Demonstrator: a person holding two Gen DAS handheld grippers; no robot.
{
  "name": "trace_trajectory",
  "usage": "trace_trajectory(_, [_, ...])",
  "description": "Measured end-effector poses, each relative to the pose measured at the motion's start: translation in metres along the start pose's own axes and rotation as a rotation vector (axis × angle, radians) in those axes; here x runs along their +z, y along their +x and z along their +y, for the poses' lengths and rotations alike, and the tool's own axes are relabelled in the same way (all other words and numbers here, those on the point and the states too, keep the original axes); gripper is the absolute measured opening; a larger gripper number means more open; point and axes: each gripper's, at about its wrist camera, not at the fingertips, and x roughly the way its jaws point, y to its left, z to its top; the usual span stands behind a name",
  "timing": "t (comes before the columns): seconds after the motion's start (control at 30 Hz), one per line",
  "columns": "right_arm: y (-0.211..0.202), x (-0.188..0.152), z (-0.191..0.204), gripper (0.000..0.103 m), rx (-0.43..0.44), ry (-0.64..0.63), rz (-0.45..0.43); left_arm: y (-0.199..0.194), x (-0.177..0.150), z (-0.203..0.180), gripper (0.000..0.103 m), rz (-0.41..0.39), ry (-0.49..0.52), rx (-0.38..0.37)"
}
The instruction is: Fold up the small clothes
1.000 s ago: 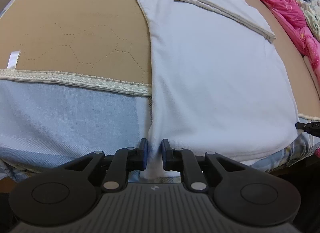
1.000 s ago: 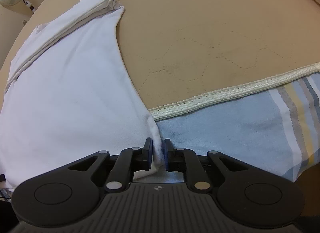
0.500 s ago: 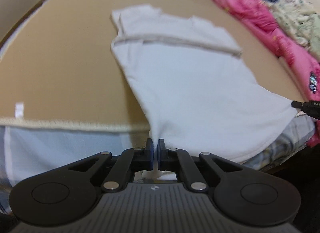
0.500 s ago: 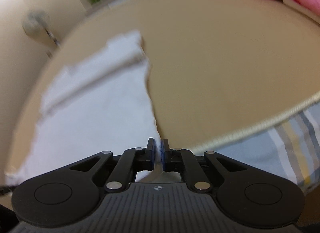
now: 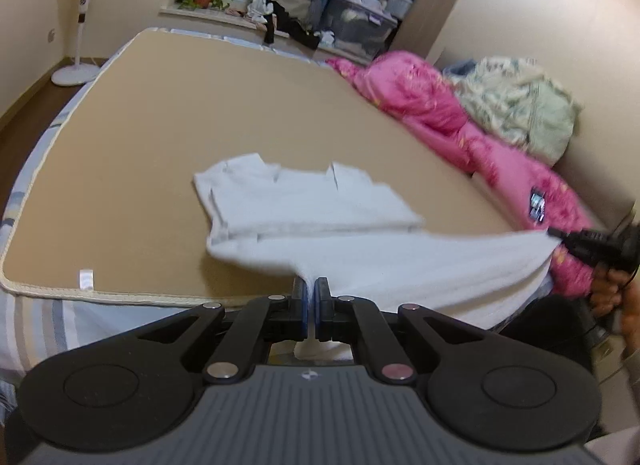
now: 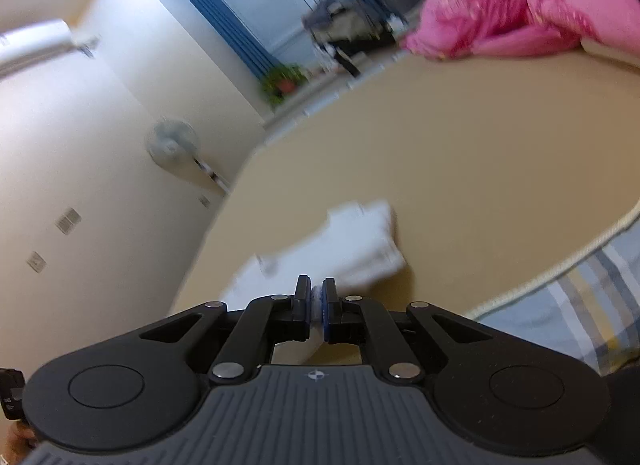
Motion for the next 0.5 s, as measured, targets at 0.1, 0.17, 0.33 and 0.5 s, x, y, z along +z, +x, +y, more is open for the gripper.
trace_trajectory(0.1, [0.013,0.009,-0.009,0.005,0.014,0.025,0.007,0.025,0.015,0.017,0.003,-0.015,-0.043,-0.006])
trace_trajectory(0.17, [0.041,0.017,-0.018,0.005,-0.013,0.032,0.017,0.064,0.033,0.041,0.003,-0.003,-0.110,0.001])
trace_trajectory(0.33, [0.167,0.058,-0.048,0.005,-0.133,0.049,0.105,0.178,0.082,0.100,0.003,0.061,-0.204,0.061])
trace_trajectory(0.5, [0.290,0.082,-0.062,0.007,-0.222,-0.027,0.158,0.242,0.110,0.141,0.020,0.051,-0.307,0.148])
